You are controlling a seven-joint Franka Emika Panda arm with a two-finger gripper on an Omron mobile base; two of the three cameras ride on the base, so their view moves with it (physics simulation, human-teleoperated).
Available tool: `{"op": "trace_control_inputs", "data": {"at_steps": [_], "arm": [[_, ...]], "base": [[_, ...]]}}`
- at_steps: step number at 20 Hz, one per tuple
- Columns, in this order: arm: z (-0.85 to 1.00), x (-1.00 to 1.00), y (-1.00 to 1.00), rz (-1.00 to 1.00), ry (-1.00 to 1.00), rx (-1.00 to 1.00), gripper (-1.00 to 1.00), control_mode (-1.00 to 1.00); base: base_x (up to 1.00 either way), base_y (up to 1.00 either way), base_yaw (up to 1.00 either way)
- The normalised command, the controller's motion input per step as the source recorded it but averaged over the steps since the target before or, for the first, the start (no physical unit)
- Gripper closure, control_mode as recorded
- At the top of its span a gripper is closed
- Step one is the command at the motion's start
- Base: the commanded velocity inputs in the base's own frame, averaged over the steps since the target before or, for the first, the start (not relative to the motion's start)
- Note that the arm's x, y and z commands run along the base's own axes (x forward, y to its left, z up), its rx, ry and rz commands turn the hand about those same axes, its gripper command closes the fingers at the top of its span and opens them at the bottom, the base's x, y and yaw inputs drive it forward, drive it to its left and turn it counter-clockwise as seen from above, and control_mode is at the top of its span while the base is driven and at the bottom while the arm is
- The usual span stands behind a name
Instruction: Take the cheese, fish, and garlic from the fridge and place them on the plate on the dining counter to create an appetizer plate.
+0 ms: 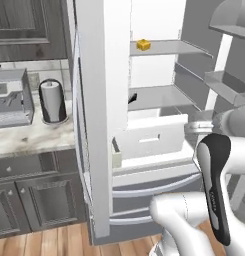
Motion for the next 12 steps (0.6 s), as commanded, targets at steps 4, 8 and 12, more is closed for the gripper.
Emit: {"op": "trace_control_inputs", "data": {"at_steps": [4,8,12], "arm": [[0.0,0.0,0.0,0.0,0.0,0.0,-1.0,1.0],[0.0,0.0,0.0,0.0,0.0,0.0,-1.0,1.0],[0.0,0.0,0.0,0.0,0.0,0.0,-1.0,1.0]], "base": [[0.63,-0.19,0.0],[0.71,-0.1,0.0],[0.67,-0.16,0.0]]}}
